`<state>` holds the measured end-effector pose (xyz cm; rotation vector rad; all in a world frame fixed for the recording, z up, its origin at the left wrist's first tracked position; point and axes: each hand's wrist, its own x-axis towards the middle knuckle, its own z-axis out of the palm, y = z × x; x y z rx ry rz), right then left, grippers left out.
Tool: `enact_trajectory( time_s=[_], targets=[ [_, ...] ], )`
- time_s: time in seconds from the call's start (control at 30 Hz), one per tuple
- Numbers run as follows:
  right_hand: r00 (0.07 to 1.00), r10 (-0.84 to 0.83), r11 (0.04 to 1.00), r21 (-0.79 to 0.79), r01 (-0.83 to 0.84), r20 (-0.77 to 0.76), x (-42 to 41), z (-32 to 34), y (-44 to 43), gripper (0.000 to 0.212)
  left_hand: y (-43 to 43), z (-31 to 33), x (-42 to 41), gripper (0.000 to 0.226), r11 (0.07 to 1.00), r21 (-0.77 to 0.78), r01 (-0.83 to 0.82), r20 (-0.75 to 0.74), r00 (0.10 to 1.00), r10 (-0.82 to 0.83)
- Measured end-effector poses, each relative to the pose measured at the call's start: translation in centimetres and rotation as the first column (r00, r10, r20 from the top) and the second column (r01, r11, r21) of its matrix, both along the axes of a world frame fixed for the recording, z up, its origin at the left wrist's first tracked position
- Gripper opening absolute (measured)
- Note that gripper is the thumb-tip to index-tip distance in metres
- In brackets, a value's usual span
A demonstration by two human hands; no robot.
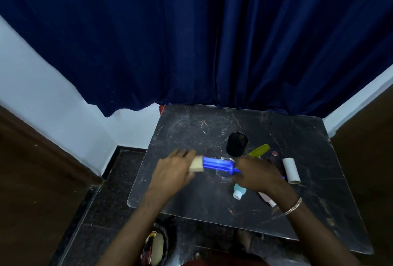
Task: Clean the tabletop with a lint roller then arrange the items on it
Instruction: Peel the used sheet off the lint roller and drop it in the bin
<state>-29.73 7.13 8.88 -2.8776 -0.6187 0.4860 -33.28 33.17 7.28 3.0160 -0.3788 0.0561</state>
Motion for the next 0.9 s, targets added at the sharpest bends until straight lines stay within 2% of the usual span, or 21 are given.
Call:
enact_trajectory(
  time_s=[0.17, 0.27, 0.37, 0.5, 0.7, 0.83, 0.9],
  targets=[
    [0.986, -0.135, 0.991, -0.021, 0.133, -0.102, 0.8, 0.2, -5.2, 0.024, 5.8, 0.0, 0.2, 0.049, 0.995, 0.032, -0.098, -0.009, 0.995, 0.099],
    [0.984, -0.151, 0.988, 0.000, 0.152, -0.095, 1.0, 0.2, -6.1, 0.022, 6.5, -0.1, -0.1, 0.048, 0.994, 0.030, -0.106, -0.005, 0.994, 0.106],
    [0.984, -0.156, 0.987, 0.032, 0.159, -0.087, 0.9, 0.2, -5.8, 0.030, 6.1, -0.3, -0.3, 0.045, 0.992, 0.026, -0.121, -0.010, 0.993, 0.121],
    [0.988, -0.143, 0.986, 0.082, 0.148, -0.064, 1.0, -0.3, -5.0, 0.022, 5.9, -0.8, -0.7, 0.043, 0.989, -0.006, -0.147, -0.011, 0.989, 0.147],
    [0.972, -0.229, 0.951, 0.201, 0.237, -0.062, 0.6, -1.1, -1.9, 0.034, 7.5, -2.0, -2.3, 0.044, 0.939, -0.268, -0.214, -0.031, 0.976, 0.214],
    [0.986, -0.111, 0.916, 0.372, 0.150, -0.124, 0.0, -2.1, 2.4, 0.032, 8.8, -2.7, -4.6, 0.042, 0.877, -0.383, -0.290, -0.100, 0.957, 0.272],
    [0.987, -0.080, 0.920, 0.371, 0.126, -0.137, -0.2, -3.1, 4.4, 0.031, 9.4, -2.9, -5.9, 0.041, 0.856, -0.400, -0.326, -0.130, 0.945, 0.299]
  ],
)
